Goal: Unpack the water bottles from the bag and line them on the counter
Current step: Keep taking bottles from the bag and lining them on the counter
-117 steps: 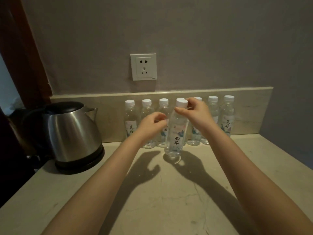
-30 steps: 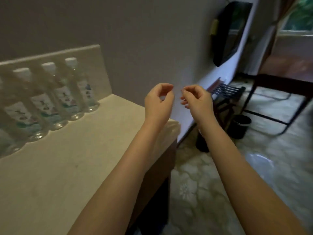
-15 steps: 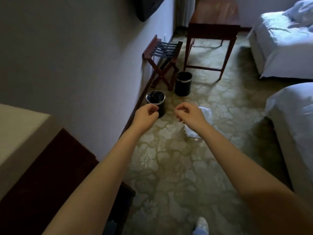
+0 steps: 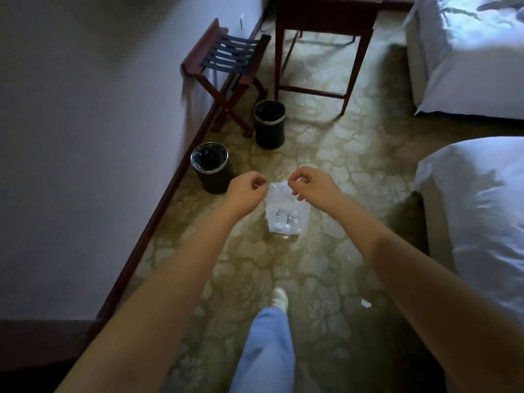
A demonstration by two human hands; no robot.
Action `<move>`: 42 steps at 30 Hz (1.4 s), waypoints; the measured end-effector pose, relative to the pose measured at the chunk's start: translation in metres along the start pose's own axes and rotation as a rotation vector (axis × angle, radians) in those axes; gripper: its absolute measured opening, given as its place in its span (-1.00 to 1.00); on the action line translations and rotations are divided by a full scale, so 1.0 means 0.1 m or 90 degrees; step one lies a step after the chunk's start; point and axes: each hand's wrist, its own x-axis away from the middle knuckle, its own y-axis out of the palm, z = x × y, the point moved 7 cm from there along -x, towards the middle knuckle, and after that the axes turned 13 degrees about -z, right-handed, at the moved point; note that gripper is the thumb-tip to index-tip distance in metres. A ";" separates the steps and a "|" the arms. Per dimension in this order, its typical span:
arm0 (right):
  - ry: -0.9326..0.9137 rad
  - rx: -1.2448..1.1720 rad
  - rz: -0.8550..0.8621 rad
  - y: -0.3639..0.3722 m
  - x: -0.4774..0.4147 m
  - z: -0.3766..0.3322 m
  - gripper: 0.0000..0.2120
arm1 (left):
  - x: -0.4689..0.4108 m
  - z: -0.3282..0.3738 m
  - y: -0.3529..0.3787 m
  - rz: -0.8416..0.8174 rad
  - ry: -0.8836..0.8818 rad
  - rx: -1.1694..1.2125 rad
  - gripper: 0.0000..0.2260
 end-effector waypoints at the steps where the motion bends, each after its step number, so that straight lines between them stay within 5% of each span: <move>1: 0.002 0.017 -0.006 -0.14 -0.18 0.07 -0.93 | -0.25 0.02 0.06 -0.003 -0.005 0.003 -0.80; 13: 0.009 0.170 -0.105 -2.03 -2.06 0.64 -0.88 | -2.80 0.57 0.61 -0.032 -0.122 0.017 -0.85; 21: -0.058 0.271 -0.304 -2.40 -3.24 0.90 -0.82 | -3.62 0.47 0.81 0.129 -0.256 0.104 -0.88; 33: -0.163 0.447 -0.569 -1.22 -4.30 0.89 -0.81 | -3.55 -0.81 0.79 0.371 -0.449 0.330 -0.90; 42: -0.120 0.481 -0.750 0.00 -4.82 1.77 -0.90 | -3.34 -1.83 1.77 0.487 -0.608 0.481 -0.83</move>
